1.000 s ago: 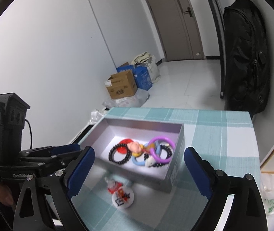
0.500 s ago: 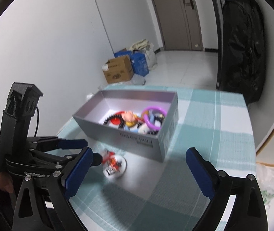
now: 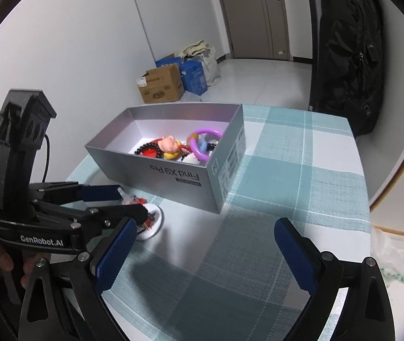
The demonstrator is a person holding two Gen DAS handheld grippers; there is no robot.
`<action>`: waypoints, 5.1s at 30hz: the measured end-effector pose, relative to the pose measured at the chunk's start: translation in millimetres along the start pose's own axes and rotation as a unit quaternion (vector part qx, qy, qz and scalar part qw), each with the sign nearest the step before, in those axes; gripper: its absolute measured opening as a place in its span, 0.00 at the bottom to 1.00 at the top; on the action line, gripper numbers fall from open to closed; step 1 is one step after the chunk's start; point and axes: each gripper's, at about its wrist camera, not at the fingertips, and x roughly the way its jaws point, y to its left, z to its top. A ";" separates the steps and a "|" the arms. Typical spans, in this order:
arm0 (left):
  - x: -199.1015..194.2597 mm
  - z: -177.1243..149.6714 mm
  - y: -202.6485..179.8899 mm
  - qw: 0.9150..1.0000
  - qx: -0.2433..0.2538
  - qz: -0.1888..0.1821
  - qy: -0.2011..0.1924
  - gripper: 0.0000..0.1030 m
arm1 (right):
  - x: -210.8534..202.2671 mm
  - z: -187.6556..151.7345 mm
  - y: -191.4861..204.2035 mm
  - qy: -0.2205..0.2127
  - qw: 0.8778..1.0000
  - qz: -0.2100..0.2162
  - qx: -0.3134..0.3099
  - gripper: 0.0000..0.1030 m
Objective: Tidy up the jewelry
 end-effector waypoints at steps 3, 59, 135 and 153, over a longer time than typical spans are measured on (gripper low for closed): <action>1.5 1.5 -1.2 1.000 0.004 0.005 0.002 0.43 | -0.6 0.2 -2.5 0.000 1.000 -0.006 0.004 0.95; -80.6 16.6 30.9 0.992 -0.049 -0.044 -0.107 0.14 | 49.1 -7.7 80.9 0.044 0.990 -0.018 -0.131 0.40; -14.2 79.8 31.0 0.993 -0.064 -0.073 -0.063 0.14 | 29.5 86.4 -0.4 -0.060 0.995 0.065 0.045 0.43; -28.5 76.0 37.0 0.990 -0.088 -0.054 -0.101 0.52 | 7.7 87.5 -3.4 -0.109 0.991 0.060 0.050 0.74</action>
